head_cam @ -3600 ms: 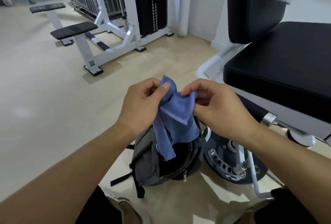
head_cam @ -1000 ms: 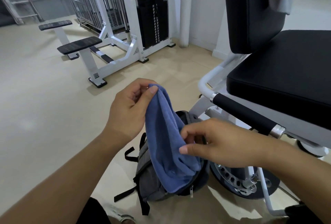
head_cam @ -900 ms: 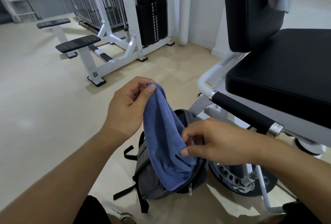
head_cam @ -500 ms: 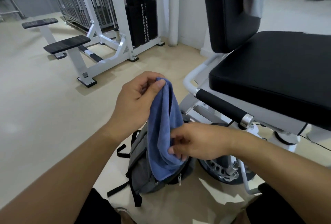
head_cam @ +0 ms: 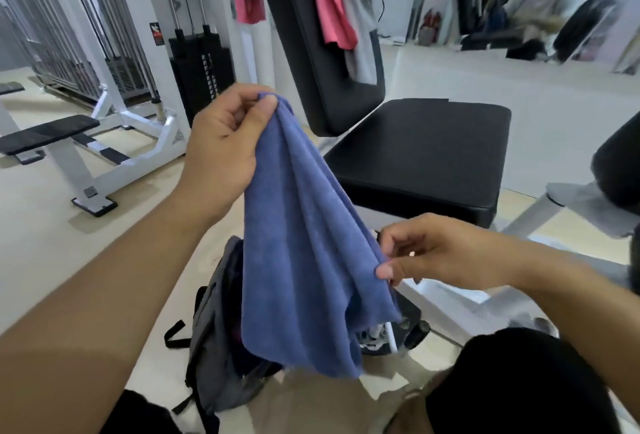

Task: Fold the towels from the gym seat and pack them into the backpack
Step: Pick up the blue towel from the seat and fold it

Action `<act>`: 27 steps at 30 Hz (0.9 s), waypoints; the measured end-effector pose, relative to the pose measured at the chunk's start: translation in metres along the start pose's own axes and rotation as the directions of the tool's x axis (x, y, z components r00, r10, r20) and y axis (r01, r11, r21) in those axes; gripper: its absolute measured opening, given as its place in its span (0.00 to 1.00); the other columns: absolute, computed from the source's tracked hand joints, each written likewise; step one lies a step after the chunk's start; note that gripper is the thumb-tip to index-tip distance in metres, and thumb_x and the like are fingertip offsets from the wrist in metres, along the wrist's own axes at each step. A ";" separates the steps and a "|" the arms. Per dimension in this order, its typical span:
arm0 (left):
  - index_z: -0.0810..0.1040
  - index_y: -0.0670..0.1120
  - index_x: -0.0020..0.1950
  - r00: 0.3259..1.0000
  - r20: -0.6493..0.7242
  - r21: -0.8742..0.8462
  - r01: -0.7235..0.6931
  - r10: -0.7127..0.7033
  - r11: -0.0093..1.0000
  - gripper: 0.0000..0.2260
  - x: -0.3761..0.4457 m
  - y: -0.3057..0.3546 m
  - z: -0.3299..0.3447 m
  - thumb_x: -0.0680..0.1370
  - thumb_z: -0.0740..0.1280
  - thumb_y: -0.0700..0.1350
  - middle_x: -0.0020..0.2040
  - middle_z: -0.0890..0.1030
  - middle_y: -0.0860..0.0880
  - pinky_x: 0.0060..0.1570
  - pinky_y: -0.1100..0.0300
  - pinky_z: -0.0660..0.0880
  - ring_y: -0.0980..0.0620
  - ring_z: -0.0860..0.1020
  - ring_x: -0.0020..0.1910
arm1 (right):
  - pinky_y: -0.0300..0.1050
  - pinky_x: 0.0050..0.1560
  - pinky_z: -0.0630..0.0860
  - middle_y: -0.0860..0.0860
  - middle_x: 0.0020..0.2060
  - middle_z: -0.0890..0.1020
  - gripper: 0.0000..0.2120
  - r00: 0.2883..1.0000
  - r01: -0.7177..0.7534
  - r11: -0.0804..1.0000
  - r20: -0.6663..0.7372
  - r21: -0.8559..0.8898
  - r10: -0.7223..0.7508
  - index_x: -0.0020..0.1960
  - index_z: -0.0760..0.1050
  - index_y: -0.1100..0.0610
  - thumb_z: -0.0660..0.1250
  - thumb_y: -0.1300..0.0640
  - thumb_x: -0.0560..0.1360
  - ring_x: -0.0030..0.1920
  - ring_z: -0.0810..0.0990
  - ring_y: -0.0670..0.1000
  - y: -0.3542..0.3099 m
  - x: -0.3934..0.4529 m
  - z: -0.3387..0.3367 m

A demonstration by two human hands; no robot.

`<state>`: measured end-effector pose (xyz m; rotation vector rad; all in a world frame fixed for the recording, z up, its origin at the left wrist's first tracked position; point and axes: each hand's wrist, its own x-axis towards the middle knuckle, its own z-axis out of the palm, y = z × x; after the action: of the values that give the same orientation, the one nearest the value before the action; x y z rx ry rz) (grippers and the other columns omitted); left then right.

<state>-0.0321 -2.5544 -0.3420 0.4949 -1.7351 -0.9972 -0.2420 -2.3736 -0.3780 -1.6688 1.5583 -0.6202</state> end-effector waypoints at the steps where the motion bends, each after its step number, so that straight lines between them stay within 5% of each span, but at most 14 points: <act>1: 0.81 0.53 0.50 0.999 -0.017 0.002 0.032 -0.032 0.999 0.08 0.001 -0.005 0.001 0.84 0.64 0.44 0.43 0.85 0.58 0.49 0.65 0.77 0.60 0.82 0.46 | 0.40 0.41 0.73 0.49 0.35 0.81 0.09 1.000 0.002 1.000 -0.022 -0.004 -0.003 0.43 0.79 0.59 0.73 0.54 0.77 0.37 0.76 0.47 0.001 -0.008 -0.007; 7: 0.83 0.58 0.46 0.979 -0.071 0.061 0.195 -0.191 0.979 0.10 0.004 -0.044 0.013 0.83 0.65 0.48 0.45 0.86 0.56 0.48 0.60 0.77 0.58 0.82 0.45 | 0.51 0.46 0.81 0.57 0.36 0.73 0.16 0.976 -0.095 0.980 -0.176 0.173 0.125 0.37 0.70 0.63 0.69 0.51 0.74 0.38 0.76 0.54 0.003 -0.041 -0.052; 11: 0.83 0.59 0.47 0.975 -0.102 0.023 0.199 -0.195 0.980 0.09 0.008 -0.056 0.021 0.83 0.65 0.50 0.49 0.86 0.53 0.52 0.56 0.77 0.55 0.82 0.49 | 0.54 0.47 0.84 0.58 0.34 0.73 0.17 0.970 -0.156 0.982 -0.169 0.110 0.174 0.36 0.68 0.64 0.69 0.56 0.77 0.37 0.76 0.53 0.005 -0.049 -0.067; 14: 0.83 0.58 0.48 0.982 -0.099 0.002 0.163 -0.162 0.987 0.08 0.012 -0.060 0.026 0.83 0.65 0.50 0.49 0.86 0.51 0.51 0.57 0.76 0.52 0.82 0.49 | 0.47 0.38 0.82 0.63 0.34 0.79 0.17 0.925 -0.131 0.991 -0.355 0.033 0.134 0.33 0.69 0.59 0.70 0.72 0.75 0.32 0.81 0.63 0.014 -0.050 -0.067; 17: 0.83 0.57 0.47 0.983 -0.077 -0.011 0.168 -0.169 0.986 0.09 0.020 -0.065 0.029 0.83 0.65 0.49 0.48 0.86 0.52 0.50 0.59 0.76 0.56 0.81 0.47 | 0.41 0.32 0.81 0.61 0.33 0.82 0.13 0.876 -0.063 0.990 -0.469 0.124 0.114 0.36 0.72 0.62 0.74 0.74 0.69 0.30 0.82 0.59 0.019 -0.049 -0.075; 21: 0.81 0.54 0.47 0.987 0.006 -0.053 0.158 -0.158 0.986 0.10 0.029 -0.066 0.029 0.84 0.63 0.45 0.45 0.86 0.57 0.49 0.66 0.76 0.60 0.81 0.46 | 0.42 0.34 0.82 0.59 0.36 0.83 0.10 0.918 -0.131 0.957 -0.333 0.258 0.215 0.41 0.80 0.58 0.78 0.64 0.63 0.34 0.81 0.56 0.017 -0.044 -0.096; 24: 0.81 0.53 0.48 0.990 0.065 -0.070 0.132 -0.127 0.989 0.10 0.032 -0.072 0.027 0.85 0.63 0.44 0.44 0.86 0.58 0.48 0.68 0.76 0.60 0.82 0.46 | 0.45 0.39 0.82 0.62 0.39 0.83 0.12 0.964 -0.213 0.974 -0.148 0.076 0.222 0.45 0.84 0.55 0.74 0.71 0.71 0.38 0.81 0.59 0.019 -0.032 -0.094; 27: 0.80 0.54 0.48 0.995 -0.001 -0.061 0.104 -0.105 0.993 0.09 0.037 -0.080 0.024 0.84 0.63 0.44 0.40 0.84 0.60 0.46 0.67 0.75 0.62 0.80 0.42 | 0.47 0.40 0.83 0.56 0.34 0.80 0.17 0.961 -0.258 0.957 -0.136 -0.131 0.240 0.46 0.84 0.48 0.69 0.71 0.74 0.34 0.78 0.58 0.023 -0.017 -0.074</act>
<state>-0.0787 -2.6169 -0.3889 0.5530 -1.6839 -1.1186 -0.3161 -2.3706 -0.3493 -1.5285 1.9060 -0.4878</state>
